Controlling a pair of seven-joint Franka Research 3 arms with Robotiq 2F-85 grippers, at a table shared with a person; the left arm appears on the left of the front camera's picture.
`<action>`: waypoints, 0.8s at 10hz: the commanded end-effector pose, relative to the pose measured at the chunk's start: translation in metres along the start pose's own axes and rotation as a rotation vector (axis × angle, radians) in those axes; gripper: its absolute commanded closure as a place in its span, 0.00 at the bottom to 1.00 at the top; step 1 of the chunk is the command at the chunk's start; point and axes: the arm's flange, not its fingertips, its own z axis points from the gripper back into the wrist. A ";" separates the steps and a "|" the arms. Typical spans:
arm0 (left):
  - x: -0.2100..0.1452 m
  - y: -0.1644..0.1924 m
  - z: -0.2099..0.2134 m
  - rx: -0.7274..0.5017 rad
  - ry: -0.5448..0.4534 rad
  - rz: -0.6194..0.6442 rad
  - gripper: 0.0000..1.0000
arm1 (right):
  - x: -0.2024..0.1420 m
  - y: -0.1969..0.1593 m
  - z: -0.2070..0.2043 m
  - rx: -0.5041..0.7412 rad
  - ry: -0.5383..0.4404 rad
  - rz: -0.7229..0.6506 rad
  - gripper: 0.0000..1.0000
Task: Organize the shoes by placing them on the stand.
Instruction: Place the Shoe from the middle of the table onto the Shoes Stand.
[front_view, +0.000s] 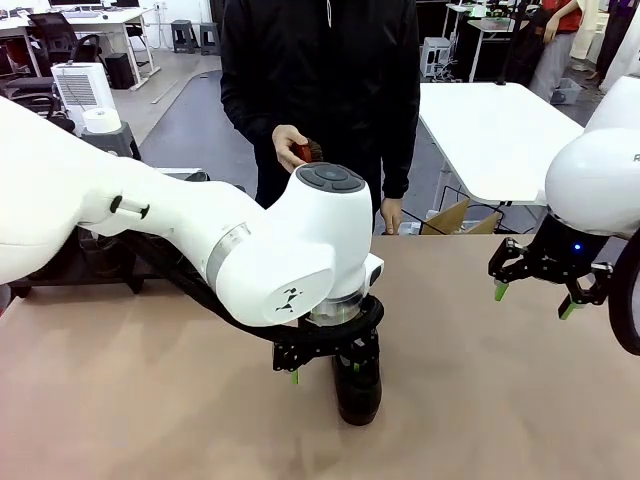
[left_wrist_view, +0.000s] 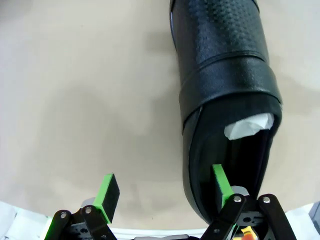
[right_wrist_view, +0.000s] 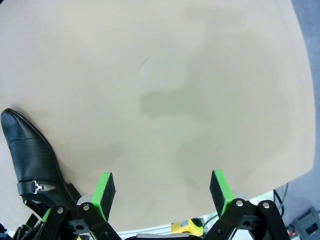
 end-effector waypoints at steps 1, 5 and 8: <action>0.003 -0.007 -0.007 -0.017 -0.048 0.000 0.24 | 0.002 -0.001 0.002 0.011 0.001 0.017 0.00; 0.005 -0.008 -0.009 -0.046 -0.068 -0.017 0.98 | 0.002 -0.001 0.002 0.011 0.001 0.017 0.00; 0.006 -0.009 -0.009 -0.040 -0.056 -0.021 1.00 | 0.002 -0.001 0.002 0.011 0.001 0.017 0.00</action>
